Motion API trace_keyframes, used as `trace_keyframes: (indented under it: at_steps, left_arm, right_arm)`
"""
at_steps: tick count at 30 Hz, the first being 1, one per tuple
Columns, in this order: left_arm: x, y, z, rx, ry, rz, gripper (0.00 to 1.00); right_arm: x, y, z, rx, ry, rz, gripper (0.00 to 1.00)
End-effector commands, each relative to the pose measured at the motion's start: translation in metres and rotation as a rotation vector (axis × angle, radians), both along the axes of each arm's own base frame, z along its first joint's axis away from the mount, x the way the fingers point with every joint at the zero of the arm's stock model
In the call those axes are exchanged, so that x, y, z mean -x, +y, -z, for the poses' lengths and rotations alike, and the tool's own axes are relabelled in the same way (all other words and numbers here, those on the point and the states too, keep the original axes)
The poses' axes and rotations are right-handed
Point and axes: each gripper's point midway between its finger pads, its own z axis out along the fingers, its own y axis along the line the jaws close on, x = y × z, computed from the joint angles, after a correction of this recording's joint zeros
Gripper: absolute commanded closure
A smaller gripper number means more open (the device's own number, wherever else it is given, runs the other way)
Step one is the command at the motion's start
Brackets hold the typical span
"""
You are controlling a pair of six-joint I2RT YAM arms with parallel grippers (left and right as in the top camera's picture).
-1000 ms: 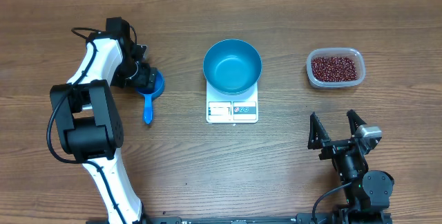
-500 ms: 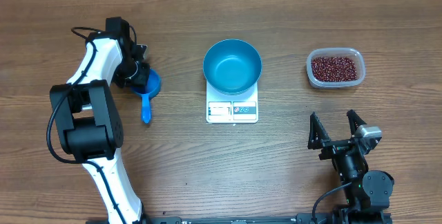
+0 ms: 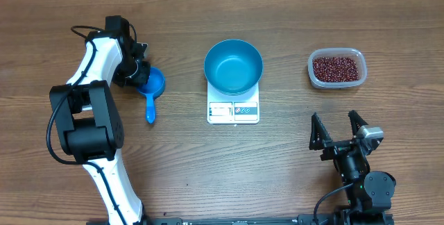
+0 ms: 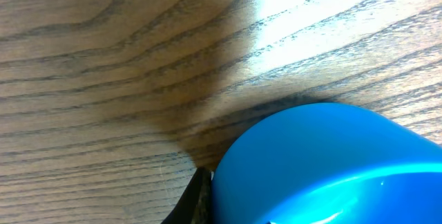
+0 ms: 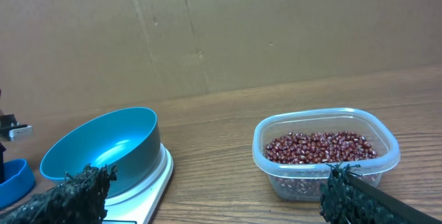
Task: Scoop item into bowl and weigh 150g on scale
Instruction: 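Lower the left gripper and grasp the blue scoop's rim, then lift the blue scoop with the left gripper toward the teal bowl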
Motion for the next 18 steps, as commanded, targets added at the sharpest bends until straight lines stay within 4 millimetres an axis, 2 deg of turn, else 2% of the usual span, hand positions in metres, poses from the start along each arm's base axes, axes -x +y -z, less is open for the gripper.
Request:
trace_keyframes:
  at_steps: [1, 11, 15, 18]
  left_arm:
    - [0.004, 0.003, 0.009, -0.008, 0.03, -0.006, 0.96]
    - [0.011, 0.003, 0.003, -0.006, 0.053, -0.01, 0.96]
    - [0.008, 0.003, -0.007, -0.006, 0.053, -0.01, 0.96]
    - [0.001, 0.003, -0.022, -0.007, 0.041, -0.01, 0.96]
  right_arm:
    - [0.0, 0.0, 0.002, 0.008, -0.005, 0.0, 0.0]
    - [0.0, 0.0, 0.002, 0.008, -0.005, 0.0, 0.0]
    - [0.0, 0.0, 0.002, 0.008, -0.005, 0.0, 0.0]
    - [0.0, 0.0, 0.002, 0.008, -0.005, 0.0, 0.0]
